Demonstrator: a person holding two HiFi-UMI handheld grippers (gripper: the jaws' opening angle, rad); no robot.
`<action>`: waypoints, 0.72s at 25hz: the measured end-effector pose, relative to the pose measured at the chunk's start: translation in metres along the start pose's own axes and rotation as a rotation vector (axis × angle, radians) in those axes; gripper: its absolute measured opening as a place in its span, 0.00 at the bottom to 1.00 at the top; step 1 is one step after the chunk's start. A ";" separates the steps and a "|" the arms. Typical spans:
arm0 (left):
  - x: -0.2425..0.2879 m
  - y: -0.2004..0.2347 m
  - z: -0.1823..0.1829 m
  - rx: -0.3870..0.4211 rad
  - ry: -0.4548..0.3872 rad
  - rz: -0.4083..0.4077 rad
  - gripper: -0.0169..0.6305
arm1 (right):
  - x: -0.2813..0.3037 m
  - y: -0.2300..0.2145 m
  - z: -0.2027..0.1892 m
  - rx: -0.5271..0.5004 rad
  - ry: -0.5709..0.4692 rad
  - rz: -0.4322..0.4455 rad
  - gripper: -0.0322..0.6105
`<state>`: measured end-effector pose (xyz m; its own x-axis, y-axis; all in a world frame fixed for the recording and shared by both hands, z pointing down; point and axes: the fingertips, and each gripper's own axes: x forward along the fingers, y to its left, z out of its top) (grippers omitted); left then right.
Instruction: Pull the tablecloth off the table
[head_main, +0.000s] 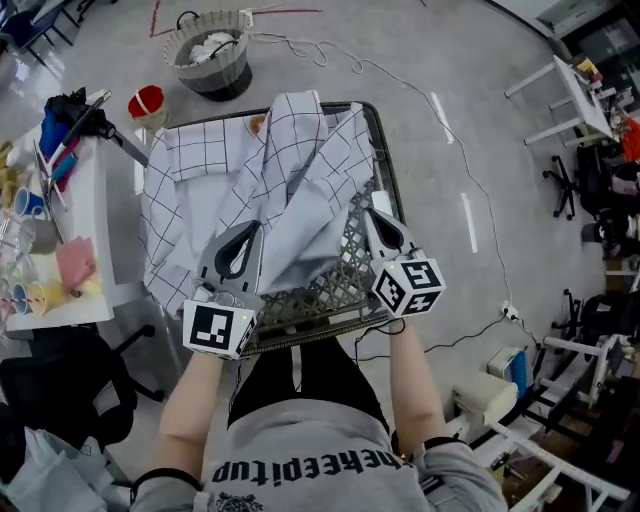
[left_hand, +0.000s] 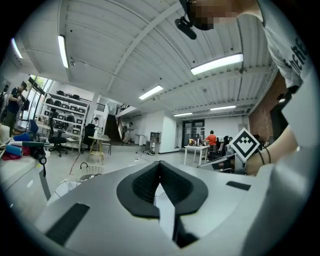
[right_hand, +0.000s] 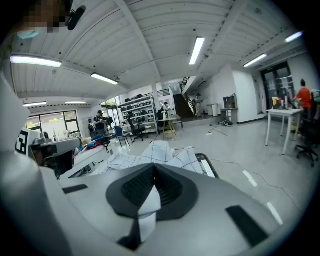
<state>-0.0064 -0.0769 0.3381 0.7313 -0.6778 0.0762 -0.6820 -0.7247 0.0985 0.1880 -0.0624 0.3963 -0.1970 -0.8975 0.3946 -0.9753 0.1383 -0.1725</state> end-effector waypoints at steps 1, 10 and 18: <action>0.004 -0.003 0.001 0.005 0.001 -0.005 0.05 | 0.001 -0.008 0.002 0.006 -0.002 -0.011 0.07; 0.042 -0.021 0.007 -0.002 0.010 0.006 0.05 | 0.038 -0.084 0.016 0.054 0.015 -0.042 0.07; 0.082 -0.025 0.013 0.005 0.005 0.047 0.05 | 0.106 -0.147 0.011 0.104 0.080 -0.023 0.15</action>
<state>0.0702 -0.1165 0.3287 0.6984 -0.7105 0.0860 -0.7157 -0.6926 0.0902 0.3112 -0.1825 0.4535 -0.1863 -0.8631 0.4695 -0.9647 0.0702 -0.2538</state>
